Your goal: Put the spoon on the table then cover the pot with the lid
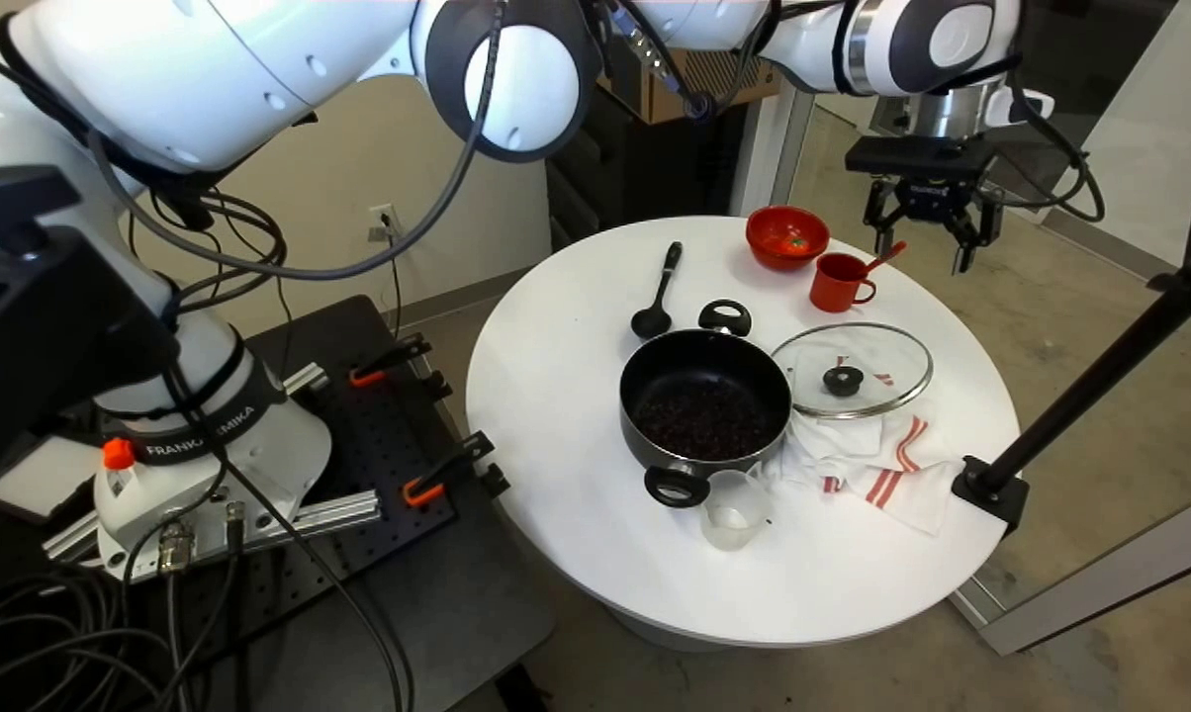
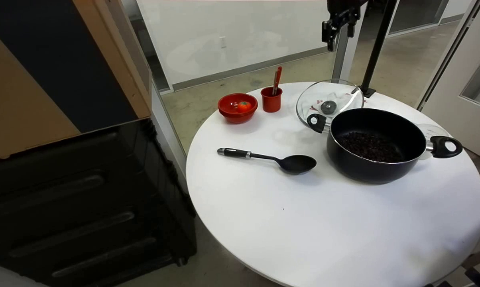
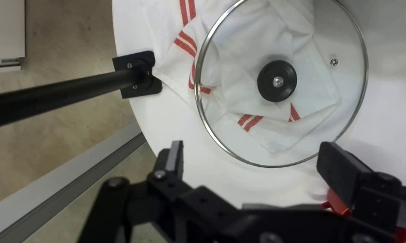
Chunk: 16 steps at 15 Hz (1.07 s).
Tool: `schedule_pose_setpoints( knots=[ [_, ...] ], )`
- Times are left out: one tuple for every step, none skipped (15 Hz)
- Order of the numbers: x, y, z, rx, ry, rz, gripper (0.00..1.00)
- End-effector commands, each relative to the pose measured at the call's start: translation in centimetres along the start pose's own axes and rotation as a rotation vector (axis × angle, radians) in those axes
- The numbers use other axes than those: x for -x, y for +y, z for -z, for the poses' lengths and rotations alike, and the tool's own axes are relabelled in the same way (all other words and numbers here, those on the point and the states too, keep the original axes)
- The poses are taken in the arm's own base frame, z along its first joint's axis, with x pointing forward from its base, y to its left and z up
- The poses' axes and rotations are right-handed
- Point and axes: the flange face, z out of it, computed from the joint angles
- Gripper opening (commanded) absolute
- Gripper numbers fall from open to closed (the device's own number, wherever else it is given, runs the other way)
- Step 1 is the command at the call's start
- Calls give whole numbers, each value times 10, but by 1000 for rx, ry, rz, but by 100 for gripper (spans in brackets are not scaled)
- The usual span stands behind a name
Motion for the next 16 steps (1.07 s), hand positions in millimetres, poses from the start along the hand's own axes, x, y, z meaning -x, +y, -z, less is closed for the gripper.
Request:
schedule_pose_setpoints(
  knots=[
    [14, 24, -19, -102, -23, -76, 100],
    [20, 31, -28, -124, -35, -98, 100],
    [25, 37, -36, -145, -46, -119, 100],
    [32, 44, -45, -159, -64, -143, 100],
    [37, 50, -53, -173, -79, -159, 100],
    [43, 56, -61, -185, -96, -180, 100],
    [49, 61, -69, -196, -109, -196, 100],
    [53, 65, -76, -205, -122, -214, 100],
    [59, 69, -83, -217, -133, -233, 100],
    [63, 72, -89, -232, -142, -249, 100],
    [68, 75, -96, -247, -155, -271, 100],
    [72, 78, -102, -264, -164, -291, 100],
    [77, 80, -107, -281, -170, -312, 100],
    [81, 83, -113, -297, -174, -329, 100],
    [84, 85, -119, -319, -165, -335, 100],
    [86, 85, -124, -335, -153, -326, 100]
  ],
)
